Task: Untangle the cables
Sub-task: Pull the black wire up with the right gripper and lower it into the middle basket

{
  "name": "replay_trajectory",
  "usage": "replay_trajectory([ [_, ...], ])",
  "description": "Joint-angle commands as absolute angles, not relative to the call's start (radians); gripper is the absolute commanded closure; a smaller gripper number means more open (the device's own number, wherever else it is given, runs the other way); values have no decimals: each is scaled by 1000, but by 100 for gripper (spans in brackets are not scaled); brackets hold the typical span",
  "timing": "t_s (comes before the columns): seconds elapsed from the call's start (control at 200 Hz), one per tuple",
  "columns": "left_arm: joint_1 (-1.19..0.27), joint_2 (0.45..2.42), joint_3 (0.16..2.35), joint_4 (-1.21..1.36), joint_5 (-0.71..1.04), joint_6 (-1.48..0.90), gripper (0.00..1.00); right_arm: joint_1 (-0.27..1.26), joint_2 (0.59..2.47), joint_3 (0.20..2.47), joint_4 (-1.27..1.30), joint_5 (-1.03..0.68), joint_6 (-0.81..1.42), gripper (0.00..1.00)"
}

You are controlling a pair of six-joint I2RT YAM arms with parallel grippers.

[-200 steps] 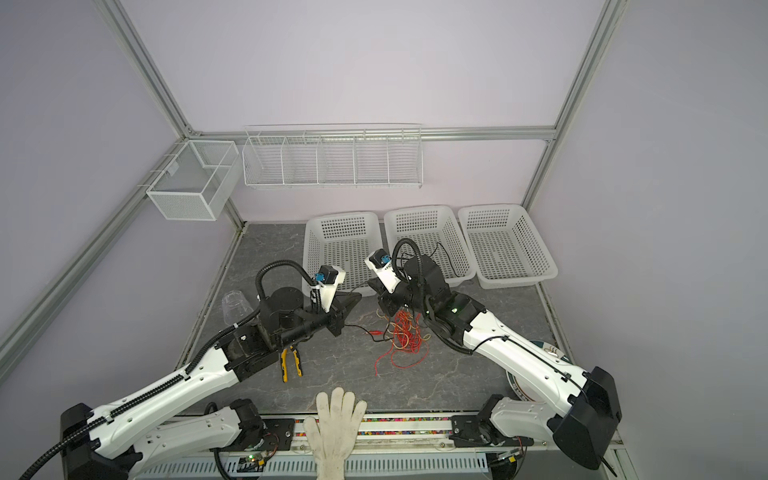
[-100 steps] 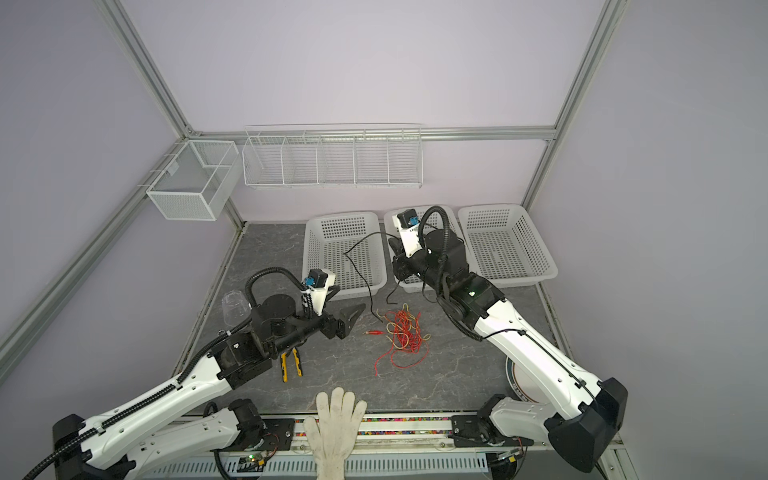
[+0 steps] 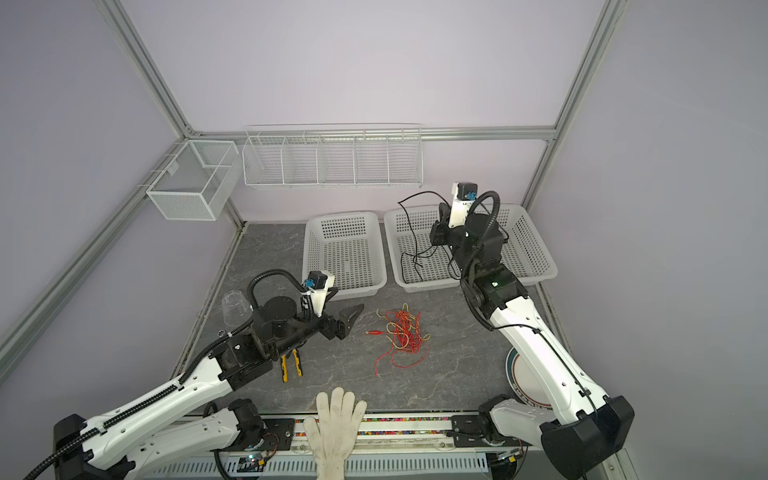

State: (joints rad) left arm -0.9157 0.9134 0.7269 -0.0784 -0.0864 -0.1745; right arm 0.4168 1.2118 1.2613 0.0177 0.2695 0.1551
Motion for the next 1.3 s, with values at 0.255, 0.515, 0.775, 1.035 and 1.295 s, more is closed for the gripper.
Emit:
replay_trajectory([
  [0.255,-915,932,706,-44,-111,-178,8,373,1422,1278,71,340,182,94],
  [0.515,-915,964,717,-63,-128,-167,8,366,1603,1290,114,336,224,94],
  [0.775,-914,977,691,-49,-161,-155,8,351,1786,1321,80,370,266,94],
  [1.035,-914,970,619,-15,-181,-213,7,330,1894,1382,-67,346,314,90],
  [1.295,-913,1016,591,5,-175,-279,8,330,1840,1366,-163,307,291,53],
])
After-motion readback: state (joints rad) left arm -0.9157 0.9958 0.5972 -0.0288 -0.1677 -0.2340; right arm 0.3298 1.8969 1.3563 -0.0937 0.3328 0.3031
